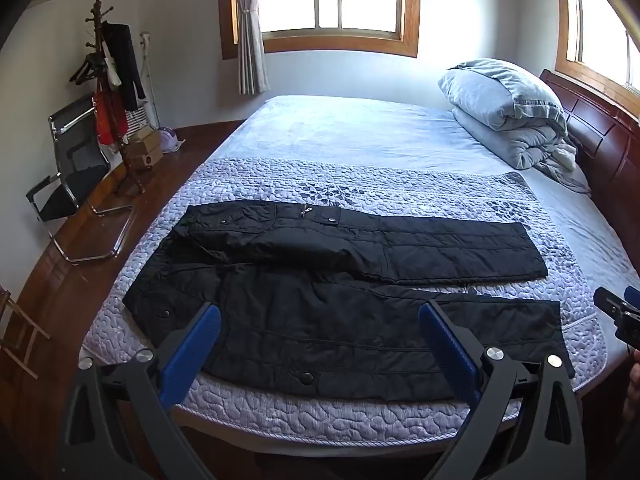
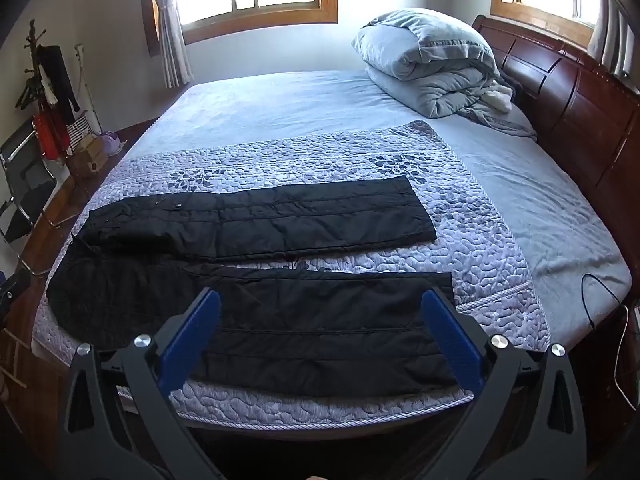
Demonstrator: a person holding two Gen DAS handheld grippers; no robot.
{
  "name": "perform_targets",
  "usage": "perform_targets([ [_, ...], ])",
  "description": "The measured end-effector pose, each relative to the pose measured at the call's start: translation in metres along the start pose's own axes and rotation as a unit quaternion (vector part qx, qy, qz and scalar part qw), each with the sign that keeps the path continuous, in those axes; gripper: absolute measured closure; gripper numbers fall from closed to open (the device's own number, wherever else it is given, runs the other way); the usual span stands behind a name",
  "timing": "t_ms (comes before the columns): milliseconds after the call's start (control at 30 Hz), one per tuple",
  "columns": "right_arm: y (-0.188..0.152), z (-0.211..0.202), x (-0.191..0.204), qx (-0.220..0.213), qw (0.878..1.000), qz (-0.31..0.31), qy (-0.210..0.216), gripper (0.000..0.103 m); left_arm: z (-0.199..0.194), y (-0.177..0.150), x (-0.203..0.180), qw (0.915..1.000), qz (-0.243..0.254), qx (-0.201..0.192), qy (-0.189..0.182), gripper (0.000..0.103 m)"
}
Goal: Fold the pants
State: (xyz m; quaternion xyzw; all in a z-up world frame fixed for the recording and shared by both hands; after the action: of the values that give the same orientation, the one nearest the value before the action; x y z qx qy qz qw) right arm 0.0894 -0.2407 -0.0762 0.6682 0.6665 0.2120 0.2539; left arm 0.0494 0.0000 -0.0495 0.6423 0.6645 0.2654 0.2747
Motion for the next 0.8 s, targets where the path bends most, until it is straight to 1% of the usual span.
perform_targets([
  [333, 0.001, -0.002, -0.001, 0.001, 1.000, 0.001, 0.001, 0.002, 0.000, 0.000, 0.000, 1.0000, 0.000, 0.003, 0.001, 0.004],
  [433, 0.001, -0.003, -0.001, 0.001, 1.000, 0.002, 0.000, 0.002, 0.006, -0.010, 0.003, 1.0000, 0.000, 0.003, 0.001, 0.004],
  [467, -0.003, 0.002, -0.001, 0.002, 1.000, 0.002, 0.000, 0.002, 0.007, -0.011, 0.003, 1.0000, 0.000, 0.003, 0.001, 0.004],
  [800, -0.003, 0.001, -0.001, 0.002, 1.000, 0.003, 0.000, 0.002, 0.010, -0.012, 0.003, 1.0000, 0.000, 0.006, 0.001, 0.004],
])
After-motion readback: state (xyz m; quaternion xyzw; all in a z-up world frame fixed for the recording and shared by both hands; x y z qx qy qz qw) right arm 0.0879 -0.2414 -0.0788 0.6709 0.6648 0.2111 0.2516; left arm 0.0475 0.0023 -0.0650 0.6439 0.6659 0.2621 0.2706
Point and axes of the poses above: each gripper's, at about its wrist camera, not at the fingertips, and z roughly the way its jaws point, x to its left, y to its top, the point moved 7 cm from there along z, roughly the way its jaws point, and after that the axes turned 3 degrees about -z, right-handed, at the moved point
